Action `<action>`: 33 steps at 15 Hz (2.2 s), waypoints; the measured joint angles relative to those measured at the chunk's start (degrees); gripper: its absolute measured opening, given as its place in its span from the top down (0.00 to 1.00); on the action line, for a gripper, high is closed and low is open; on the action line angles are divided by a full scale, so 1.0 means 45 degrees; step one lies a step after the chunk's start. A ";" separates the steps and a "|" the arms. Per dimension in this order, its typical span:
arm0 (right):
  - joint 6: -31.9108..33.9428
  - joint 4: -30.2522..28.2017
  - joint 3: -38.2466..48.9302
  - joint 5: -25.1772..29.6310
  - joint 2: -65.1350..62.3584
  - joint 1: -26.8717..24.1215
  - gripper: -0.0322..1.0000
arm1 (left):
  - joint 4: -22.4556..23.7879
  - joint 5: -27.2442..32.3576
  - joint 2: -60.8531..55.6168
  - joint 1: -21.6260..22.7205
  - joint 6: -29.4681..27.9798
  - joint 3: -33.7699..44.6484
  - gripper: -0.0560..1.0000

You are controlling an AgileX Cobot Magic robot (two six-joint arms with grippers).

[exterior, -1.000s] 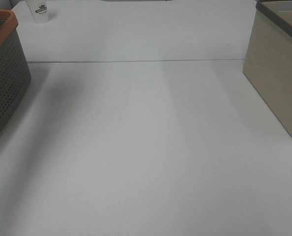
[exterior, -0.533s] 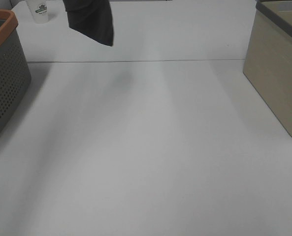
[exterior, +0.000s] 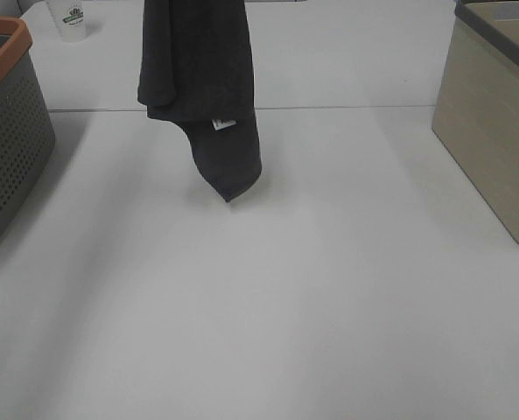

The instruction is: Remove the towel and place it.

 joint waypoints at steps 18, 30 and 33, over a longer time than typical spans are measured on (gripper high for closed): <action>-2.3122 1.8844 -0.0407 -0.4214 1.5279 0.1693 0.32 | 0.0216 -0.0764 0.0637 0.0000 0.3896 0.3272 0.95; -2.2091 1.8933 -0.6061 -0.7321 2.2536 0.3667 0.32 | 0.0216 -0.0764 0.0637 0.0000 0.3896 0.3272 0.95; -2.1874 1.8946 -0.6748 -0.7359 2.3313 0.3667 0.32 | 0.0216 -0.0764 0.0637 0.0000 0.3858 0.3272 0.95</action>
